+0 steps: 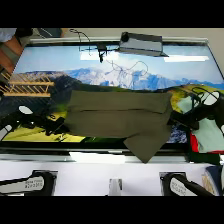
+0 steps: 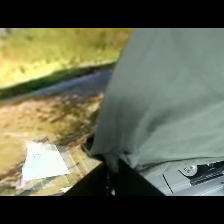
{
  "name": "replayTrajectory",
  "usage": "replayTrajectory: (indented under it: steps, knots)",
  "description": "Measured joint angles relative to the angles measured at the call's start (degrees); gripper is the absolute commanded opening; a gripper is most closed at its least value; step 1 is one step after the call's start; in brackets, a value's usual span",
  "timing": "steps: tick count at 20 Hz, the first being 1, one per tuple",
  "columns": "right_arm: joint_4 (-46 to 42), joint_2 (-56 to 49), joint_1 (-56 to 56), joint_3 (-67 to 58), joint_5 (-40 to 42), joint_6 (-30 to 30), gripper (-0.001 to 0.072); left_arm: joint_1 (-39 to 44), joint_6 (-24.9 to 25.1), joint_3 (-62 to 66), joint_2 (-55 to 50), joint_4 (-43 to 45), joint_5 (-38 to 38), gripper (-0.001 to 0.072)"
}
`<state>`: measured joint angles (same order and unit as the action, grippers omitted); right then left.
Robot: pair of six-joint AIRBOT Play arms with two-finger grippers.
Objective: Fold the shirts.
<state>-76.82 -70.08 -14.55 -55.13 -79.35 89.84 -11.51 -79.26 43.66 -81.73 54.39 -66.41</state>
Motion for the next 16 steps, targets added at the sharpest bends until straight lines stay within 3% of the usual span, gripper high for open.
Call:
replayTrajectory:
  steps: [5, 7, 10, 13, 16]
  knots:
    - [0.1, 2.8, 0.0, 10.3, 2.1, -0.2, 0.0478, 0.4, 0.5, -0.4, 0.3, -0.2, 1.0, 0.0032]
    - [0.6, 3.3, 0.0, 14.6, 4.0, -0.3, 0.0419, 0.4, 0.7, -0.4, 0.4, -0.2, 1.1, 0.0032]
    - [2.6, 3.6, 0.0, 19.7, 7.7, -0.3, 0.0412, 0.5, 0.7, -0.4, 0.4, -0.2, 1.3, 0.0032]
    - [4.9, 3.9, 0.0, 22.6, 10.3, -0.1, 0.0303, 0.5, 0.8, -0.4, 0.4, -0.2, 1.4, 0.0032]
    - [8.2, 3.8, 0.0, 24.0, 14.9, -0.2, 0.0025, 0.5, 0.8, -0.4, 0.5, -0.1, 1.4, 0.0032]
